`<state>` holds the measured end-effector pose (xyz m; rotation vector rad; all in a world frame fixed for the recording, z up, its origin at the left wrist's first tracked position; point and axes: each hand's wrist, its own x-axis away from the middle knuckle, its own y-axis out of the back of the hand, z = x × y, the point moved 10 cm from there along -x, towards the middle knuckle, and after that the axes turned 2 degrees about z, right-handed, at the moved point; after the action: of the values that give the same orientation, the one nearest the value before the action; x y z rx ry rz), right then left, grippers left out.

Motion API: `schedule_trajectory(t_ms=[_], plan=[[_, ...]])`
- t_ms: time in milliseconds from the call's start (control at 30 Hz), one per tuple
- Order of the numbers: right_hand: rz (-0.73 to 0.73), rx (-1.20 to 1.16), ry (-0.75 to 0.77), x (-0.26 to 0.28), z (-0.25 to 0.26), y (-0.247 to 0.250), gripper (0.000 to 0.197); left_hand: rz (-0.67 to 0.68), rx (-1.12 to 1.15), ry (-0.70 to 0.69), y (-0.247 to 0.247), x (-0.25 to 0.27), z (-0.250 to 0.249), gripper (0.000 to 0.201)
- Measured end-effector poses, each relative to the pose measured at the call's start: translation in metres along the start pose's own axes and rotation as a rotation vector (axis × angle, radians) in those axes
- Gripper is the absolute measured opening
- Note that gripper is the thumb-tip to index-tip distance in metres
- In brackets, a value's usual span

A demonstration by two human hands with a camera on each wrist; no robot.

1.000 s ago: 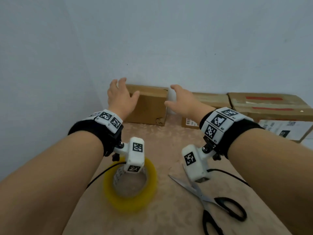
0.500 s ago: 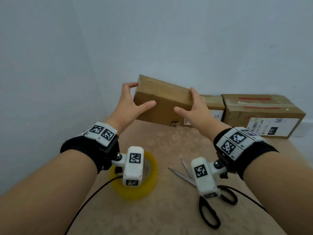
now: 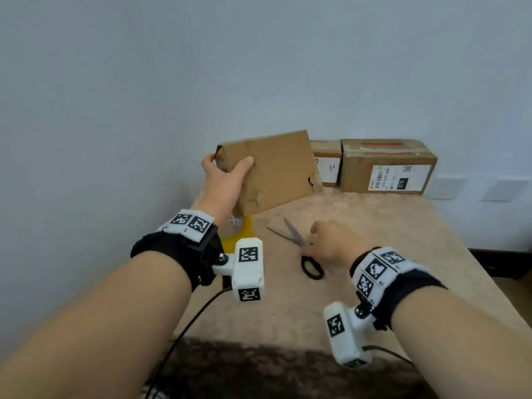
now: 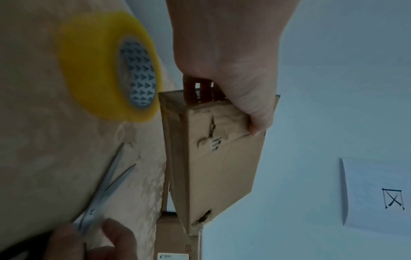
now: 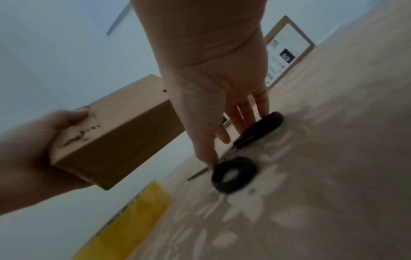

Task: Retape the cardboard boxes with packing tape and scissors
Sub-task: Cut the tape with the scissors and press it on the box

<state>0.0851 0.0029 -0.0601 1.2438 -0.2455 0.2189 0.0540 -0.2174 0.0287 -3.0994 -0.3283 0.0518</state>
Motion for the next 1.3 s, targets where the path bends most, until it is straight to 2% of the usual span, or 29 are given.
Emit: schedule_trajectory(t_ms=[67,133,267,467,567,633,700,733,800,867,933,1000,1100,1167,1233,1300], plan=[[-0.047,0.032,-0.035,0.001,-0.014,-0.003,0.035,0.023,0.059,0.081,-0.002,0.010,0.014,0.066],[-0.065,0.048,-0.053,0.000,-0.029,0.000,0.033,0.052,0.089,0.122,-0.007,0.017,0.021,0.058],[-0.083,0.127,-0.075,-0.006,-0.050,0.010,0.021,0.081,0.105,0.147,-0.022,0.017,0.027,0.059],[-0.250,0.017,-0.294,-0.002,-0.118,0.036,0.032,0.107,0.085,0.167,-0.047,0.016,0.047,0.056],[-0.299,-0.093,-0.394,0.009,-0.158,0.040,0.026,0.122,0.063,0.224,-0.058,0.017,0.063,0.056],[-0.446,-0.208,-0.332,0.016,-0.161,0.053,0.015,0.154,0.015,0.251,-0.066,0.015,0.069,0.052],[-0.591,-0.464,-0.160,0.024,-0.144,0.072,0.010,0.221,-0.036,0.249,-0.078,0.014,0.069,0.039],[-0.572,-0.608,-0.063,0.026,-0.129,0.076,0.020,0.250,-0.057,0.246,-0.083,0.012,0.069,0.033],[-0.365,-0.784,0.078,0.025,-0.092,0.071,0.042,0.271,-0.101,0.234,-0.091,0.010,0.067,0.032],[-0.187,-0.660,0.135,0.022,-0.068,0.058,0.054,0.265,-0.185,0.213,-0.095,0.011,0.064,0.047],[-0.186,-0.580,0.121,0.016,-0.067,0.055,0.059,0.263,-0.268,0.210,-0.095,0.008,0.066,0.072],[-0.263,-0.632,0.068,0.013,-0.074,0.061,0.057,0.306,-0.240,0.189,-0.101,0.011,0.060,0.072],[-0.308,-0.766,0.006,0.014,-0.086,0.063,0.050,0.429,-0.151,0.140,-0.112,0.021,0.045,0.056],[-0.308,-0.867,0.017,0.015,-0.089,0.062,0.039,0.485,-0.238,0.076,-0.110,0.024,0.039,0.038],[-0.313,-0.918,0.014,0.019,-0.091,0.061,0.026,0.458,-0.306,0.041,-0.101,0.020,0.039,0.026],[-0.264,-0.959,-0.003,0.023,-0.089,0.057,0.024,0.321,-0.415,-0.039,-0.087,0.010,0.040,0.034]])
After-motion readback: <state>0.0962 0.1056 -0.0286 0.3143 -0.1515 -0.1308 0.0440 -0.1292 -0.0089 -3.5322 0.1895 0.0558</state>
